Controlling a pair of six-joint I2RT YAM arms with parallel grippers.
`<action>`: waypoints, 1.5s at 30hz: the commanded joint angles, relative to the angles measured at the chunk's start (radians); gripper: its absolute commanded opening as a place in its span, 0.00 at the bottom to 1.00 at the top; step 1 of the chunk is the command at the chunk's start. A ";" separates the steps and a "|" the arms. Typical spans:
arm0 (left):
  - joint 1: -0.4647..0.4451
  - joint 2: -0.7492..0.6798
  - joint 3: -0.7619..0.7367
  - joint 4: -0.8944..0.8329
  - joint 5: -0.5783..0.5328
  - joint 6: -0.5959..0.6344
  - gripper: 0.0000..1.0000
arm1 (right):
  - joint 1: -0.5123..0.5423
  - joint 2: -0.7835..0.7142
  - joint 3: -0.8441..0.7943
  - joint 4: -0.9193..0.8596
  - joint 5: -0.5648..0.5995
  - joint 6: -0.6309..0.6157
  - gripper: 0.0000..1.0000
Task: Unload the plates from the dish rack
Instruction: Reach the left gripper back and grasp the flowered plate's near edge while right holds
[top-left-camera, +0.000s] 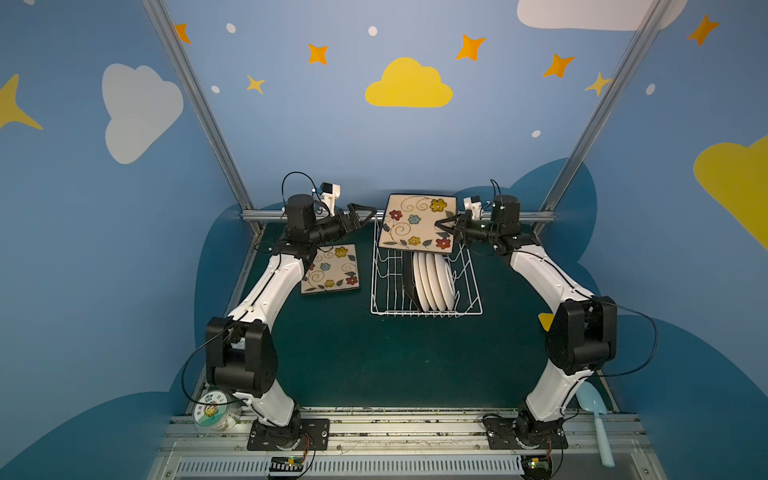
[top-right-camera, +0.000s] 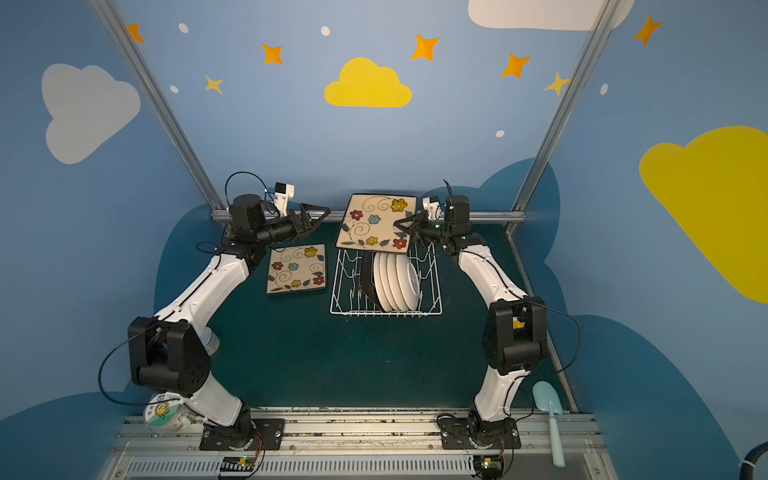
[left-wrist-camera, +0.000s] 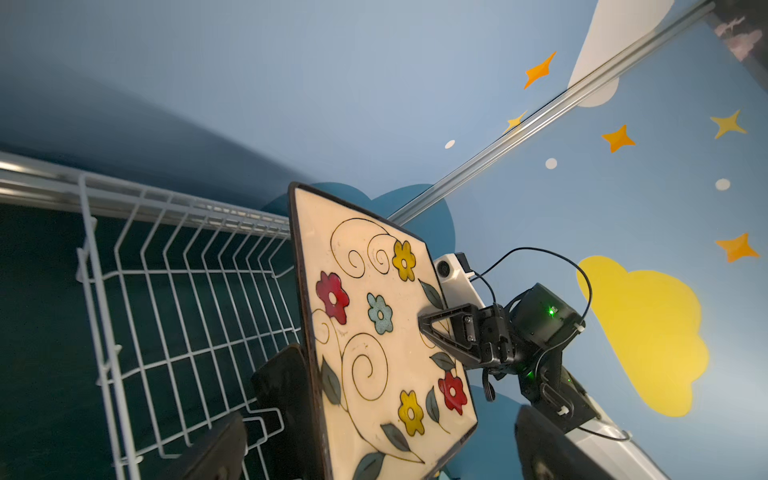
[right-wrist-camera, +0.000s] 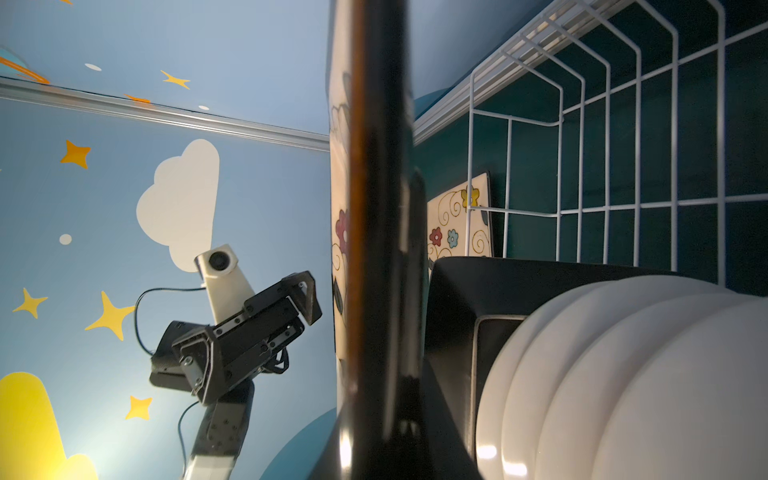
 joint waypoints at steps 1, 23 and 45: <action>-0.013 0.057 0.074 0.023 0.075 -0.110 0.99 | -0.002 -0.067 0.032 0.199 -0.091 -0.002 0.00; -0.117 0.266 0.246 -0.024 0.238 -0.189 0.69 | 0.001 -0.054 0.031 0.207 -0.132 0.015 0.00; -0.116 0.289 0.303 -0.098 0.331 -0.146 0.38 | -0.001 -0.035 0.077 0.081 -0.227 -0.089 0.00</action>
